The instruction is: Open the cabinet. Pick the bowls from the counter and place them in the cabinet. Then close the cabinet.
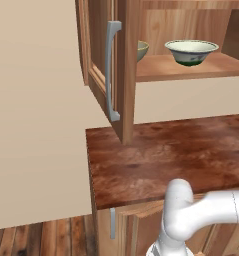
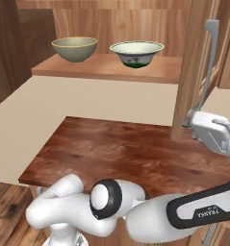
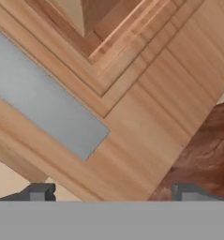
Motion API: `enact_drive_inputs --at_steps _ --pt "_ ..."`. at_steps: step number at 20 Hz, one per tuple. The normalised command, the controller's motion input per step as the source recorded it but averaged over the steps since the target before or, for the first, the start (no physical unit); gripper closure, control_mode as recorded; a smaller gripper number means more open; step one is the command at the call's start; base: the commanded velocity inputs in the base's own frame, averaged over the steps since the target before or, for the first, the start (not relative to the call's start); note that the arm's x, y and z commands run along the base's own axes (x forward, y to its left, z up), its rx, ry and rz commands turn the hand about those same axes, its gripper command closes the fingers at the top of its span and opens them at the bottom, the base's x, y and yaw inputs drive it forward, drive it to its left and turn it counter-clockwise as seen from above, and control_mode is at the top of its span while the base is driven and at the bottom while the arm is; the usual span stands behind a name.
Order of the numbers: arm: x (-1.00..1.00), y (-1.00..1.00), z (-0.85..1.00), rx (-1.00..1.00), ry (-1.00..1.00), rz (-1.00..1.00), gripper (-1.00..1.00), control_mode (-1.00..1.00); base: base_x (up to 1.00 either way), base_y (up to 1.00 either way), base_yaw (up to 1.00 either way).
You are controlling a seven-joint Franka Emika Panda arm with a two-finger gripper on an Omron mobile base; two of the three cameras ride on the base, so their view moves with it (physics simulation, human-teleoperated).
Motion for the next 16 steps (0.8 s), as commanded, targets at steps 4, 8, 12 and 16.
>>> enact_drive_inputs --at_steps 4,8,12,16 --pt "0.0 0.54 0.02 -0.18 0.11 -0.29 -1.0 -1.0 0.0 0.0 0.0" --pt "0.0 0.53 0.0 -0.17 0.04 -0.27 -1.0 -1.0 0.0 0.0 0.0" --pt "0.0 0.49 0.0 -0.14 0.0 -0.25 -1.0 -1.0 0.0 0.0 0.0" --pt "0.01 0.35 -0.21 -0.05 -0.11 -0.18 -1.0 -1.0 0.0 0.0 0.0"
